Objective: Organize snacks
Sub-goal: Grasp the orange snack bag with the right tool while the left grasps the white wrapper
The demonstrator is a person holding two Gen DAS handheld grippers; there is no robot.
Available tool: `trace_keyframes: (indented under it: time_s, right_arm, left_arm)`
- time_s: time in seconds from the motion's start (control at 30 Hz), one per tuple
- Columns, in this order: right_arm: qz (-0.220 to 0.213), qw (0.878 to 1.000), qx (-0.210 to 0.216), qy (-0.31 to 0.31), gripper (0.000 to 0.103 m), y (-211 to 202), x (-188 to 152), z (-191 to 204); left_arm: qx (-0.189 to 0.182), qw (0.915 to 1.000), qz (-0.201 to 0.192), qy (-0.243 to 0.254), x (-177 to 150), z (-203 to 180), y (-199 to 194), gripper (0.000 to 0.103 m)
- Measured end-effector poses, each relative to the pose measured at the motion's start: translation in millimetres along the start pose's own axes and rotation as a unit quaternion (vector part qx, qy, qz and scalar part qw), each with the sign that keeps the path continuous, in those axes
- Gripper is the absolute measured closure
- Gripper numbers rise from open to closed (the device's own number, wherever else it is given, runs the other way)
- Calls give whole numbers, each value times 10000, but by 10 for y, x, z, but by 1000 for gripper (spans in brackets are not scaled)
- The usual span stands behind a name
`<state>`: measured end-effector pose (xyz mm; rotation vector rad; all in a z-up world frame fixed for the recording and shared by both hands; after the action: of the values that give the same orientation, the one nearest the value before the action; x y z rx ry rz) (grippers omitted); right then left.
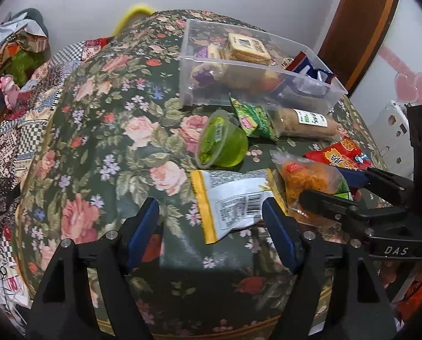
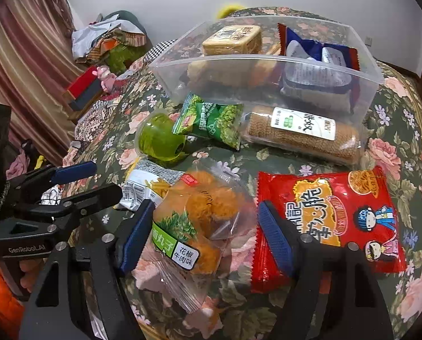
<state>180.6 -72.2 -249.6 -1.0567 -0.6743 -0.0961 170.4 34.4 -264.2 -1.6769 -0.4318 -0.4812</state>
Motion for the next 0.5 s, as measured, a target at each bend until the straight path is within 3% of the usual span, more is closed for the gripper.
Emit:
trace_keyframes:
  time_s: [0.17,0.37,0.5]
  right_arm:
    - [-20,9999,141,-33,52,-45,-47,-14]
    - [-117,9995,236,152,54,-135,-109,-93]
    - [-198,9995,170,165,54,-204,-118,-123]
  left_arm:
    - [-90,9999,69,57,0,-136,84,22]
    - [-89,9993,355,-36,-32,-186,312,21]
    - [-16,9997,252,35,-1,-225,363,22]
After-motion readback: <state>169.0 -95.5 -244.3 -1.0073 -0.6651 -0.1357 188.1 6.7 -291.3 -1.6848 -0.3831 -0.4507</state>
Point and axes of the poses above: each gripper's, at about its wrist camera, not at the fingertips, and y roughly the way its jaws point, z to its left, x to its top, the point moved 10 cm from there along y, roughly the way its jaws point
